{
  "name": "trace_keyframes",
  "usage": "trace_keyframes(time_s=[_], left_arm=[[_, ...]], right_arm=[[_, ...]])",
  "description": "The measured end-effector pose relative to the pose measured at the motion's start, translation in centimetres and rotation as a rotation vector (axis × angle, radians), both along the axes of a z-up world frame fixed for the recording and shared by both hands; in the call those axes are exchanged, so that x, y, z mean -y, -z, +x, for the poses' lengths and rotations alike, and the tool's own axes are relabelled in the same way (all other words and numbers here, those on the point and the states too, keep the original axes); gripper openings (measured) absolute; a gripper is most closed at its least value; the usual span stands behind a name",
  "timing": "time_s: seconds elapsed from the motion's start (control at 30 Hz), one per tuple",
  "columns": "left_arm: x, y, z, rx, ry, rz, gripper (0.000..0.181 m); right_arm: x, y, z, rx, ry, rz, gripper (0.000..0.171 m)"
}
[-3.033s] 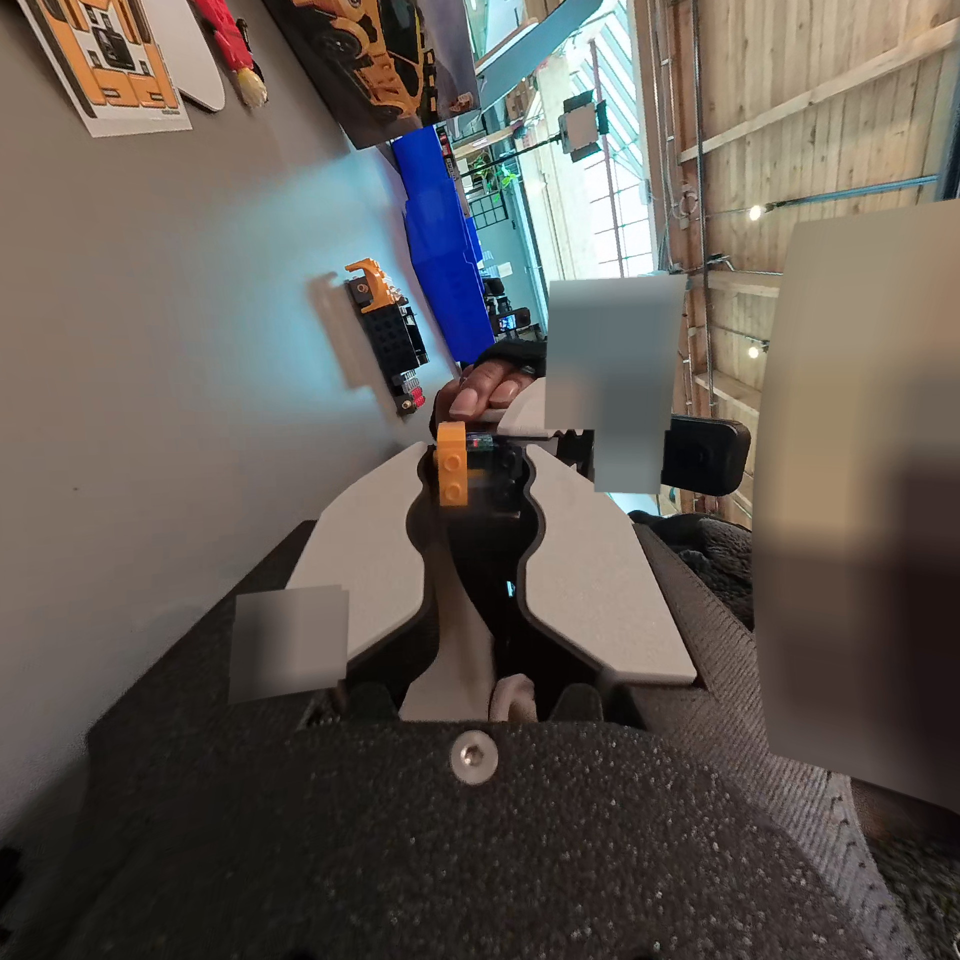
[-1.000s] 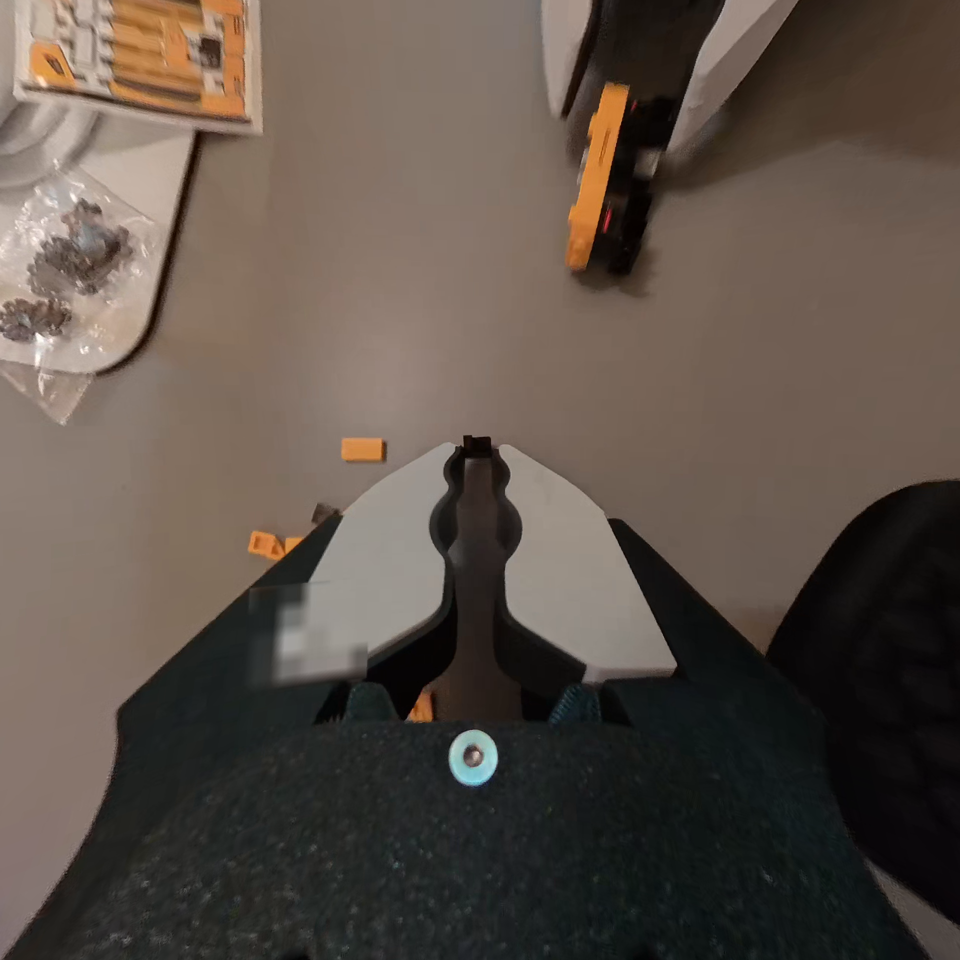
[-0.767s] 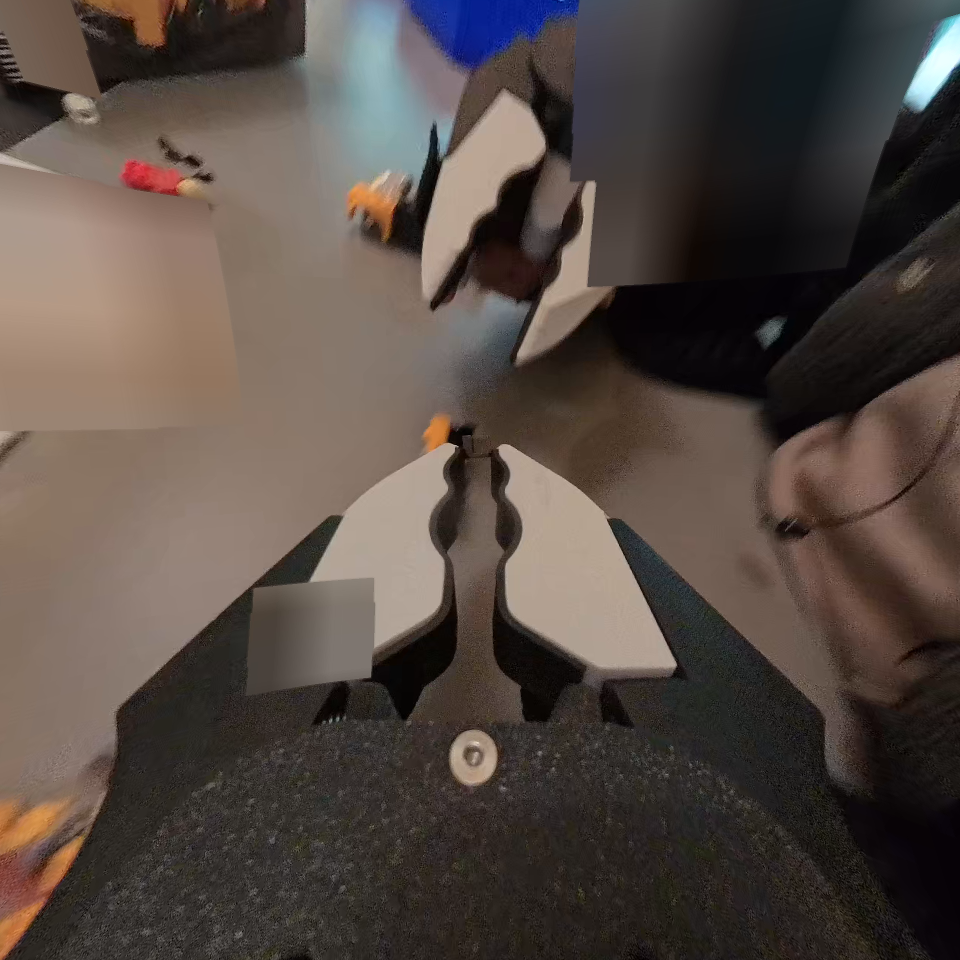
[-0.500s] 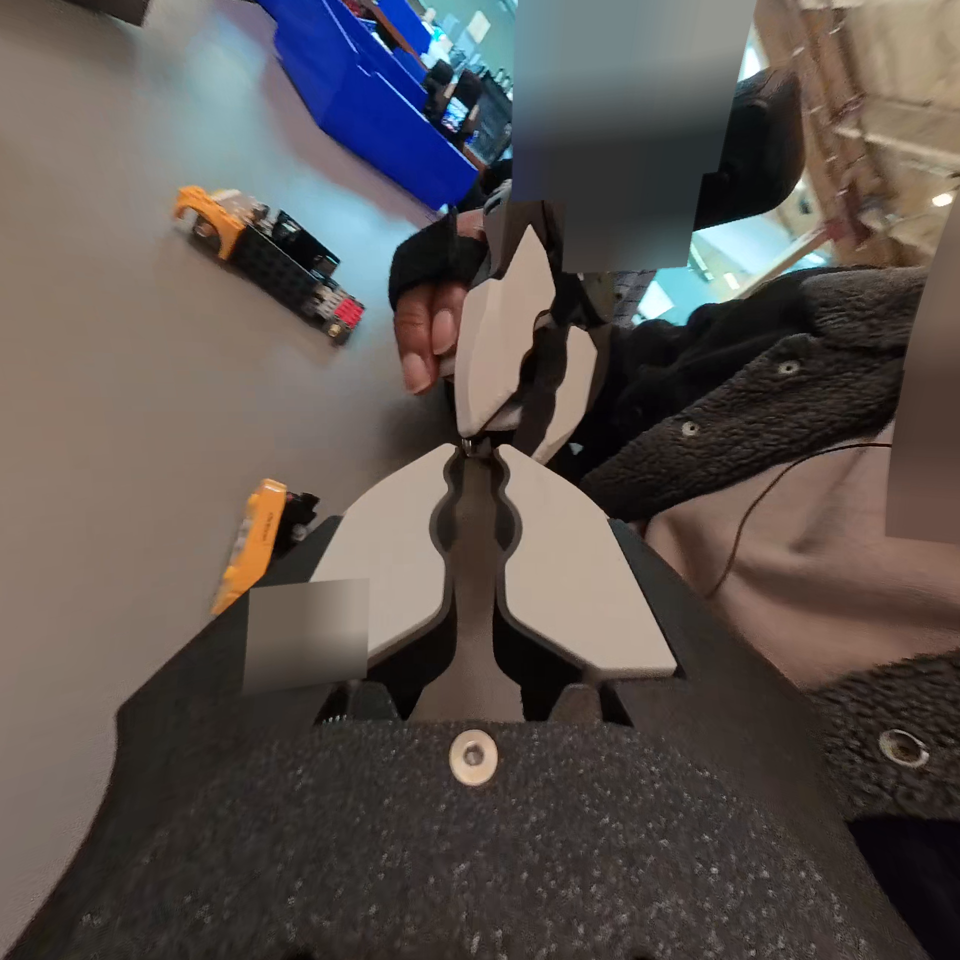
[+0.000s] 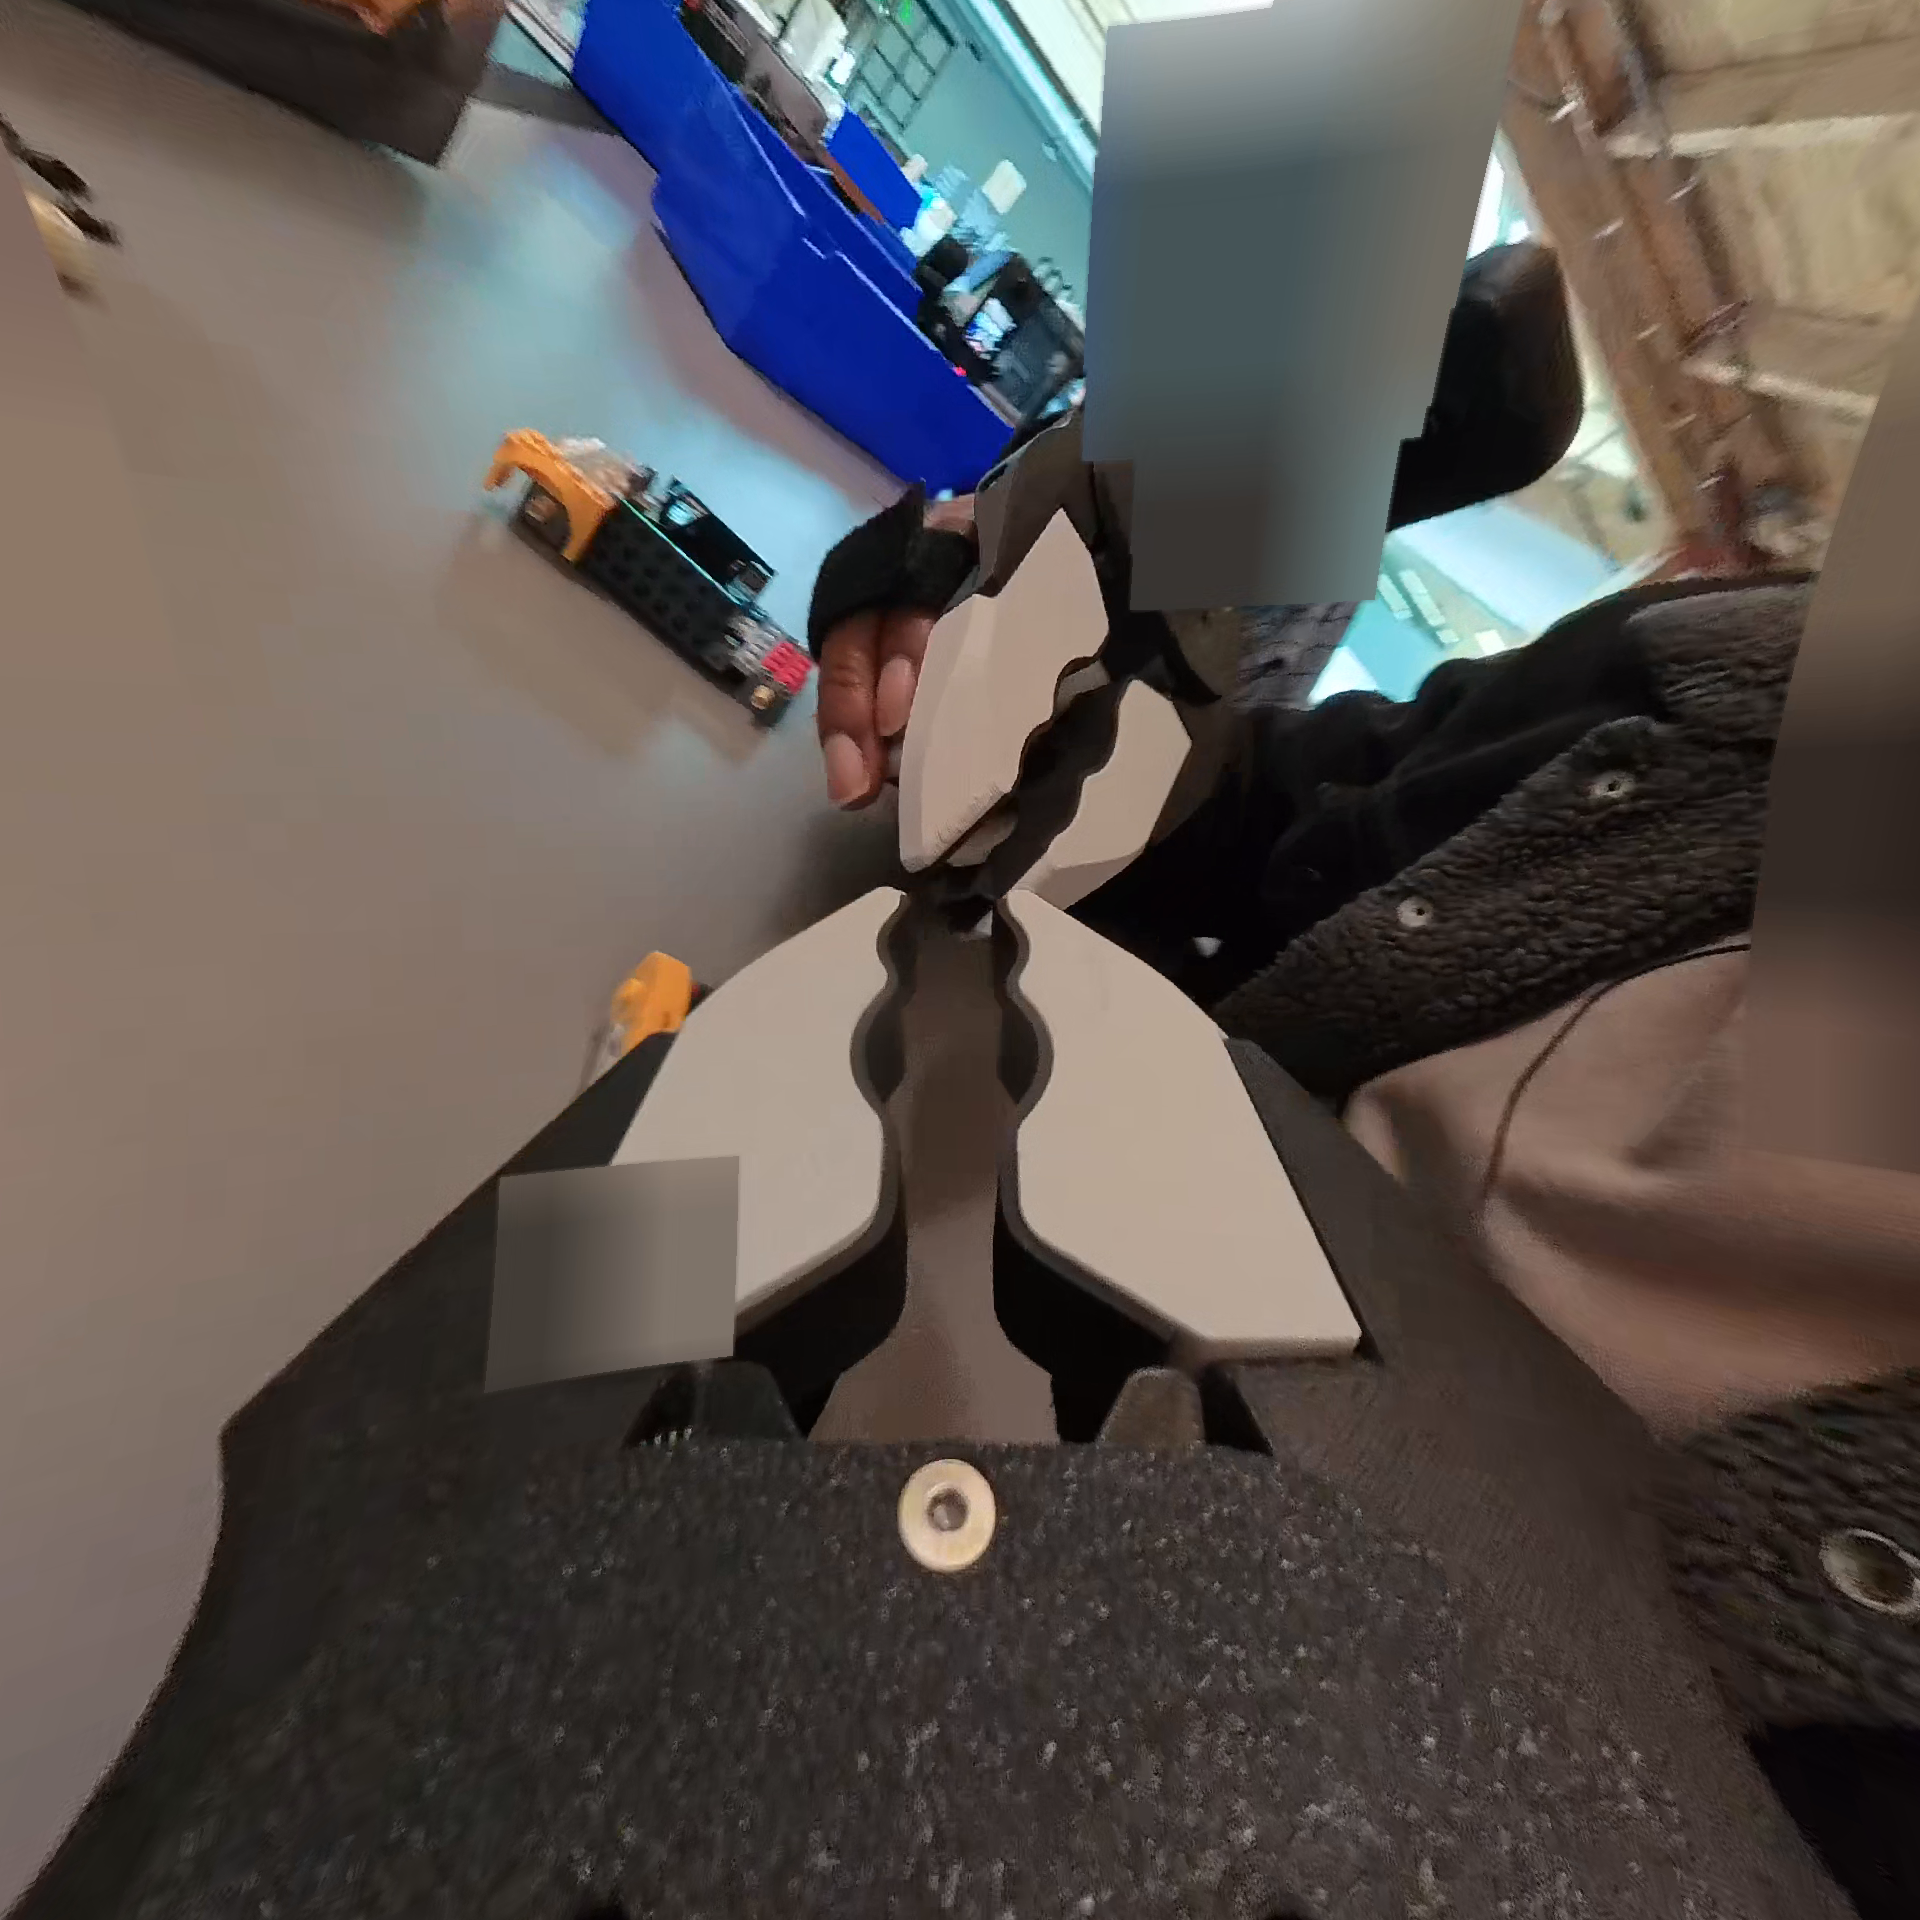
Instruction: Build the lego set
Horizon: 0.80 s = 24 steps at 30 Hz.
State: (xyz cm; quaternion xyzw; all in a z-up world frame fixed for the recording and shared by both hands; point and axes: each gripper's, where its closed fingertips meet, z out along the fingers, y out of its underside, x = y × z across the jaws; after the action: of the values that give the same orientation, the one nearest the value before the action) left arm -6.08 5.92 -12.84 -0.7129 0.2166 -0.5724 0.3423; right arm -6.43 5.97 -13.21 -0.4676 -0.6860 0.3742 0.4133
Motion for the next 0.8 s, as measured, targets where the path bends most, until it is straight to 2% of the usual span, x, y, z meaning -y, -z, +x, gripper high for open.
trace_keyframes(time_s=[0.13, 0.27, 0.6, 0.8], left_arm=[[-0.5, 0.2, -0.1, -0.145, -0.073, 0.153, 0.01], [-1.2, 1.3, -0.1, -0.277, -0.141, 0.189, 0.007], [-1.4, 1.6, -0.2, -0.217, -0.156, 0.079, 0.012], [-1.2, 1.8, -0.1, -0.159, -0.141, -0.023, 0.005]], right_arm=[[-1.4, 0.3, -0.1, 0.018, 0.075, -0.024, 0.011], [-1.5, 0.6, -0.3, 0.03, 0.098, 0.009, 0.012], [-1.6, 1.3, -0.5, 0.058, 0.12, 0.212, 0.012], [-1.8, 1.7, -0.6, 0.079, 0.132, 0.34, 0.012]])
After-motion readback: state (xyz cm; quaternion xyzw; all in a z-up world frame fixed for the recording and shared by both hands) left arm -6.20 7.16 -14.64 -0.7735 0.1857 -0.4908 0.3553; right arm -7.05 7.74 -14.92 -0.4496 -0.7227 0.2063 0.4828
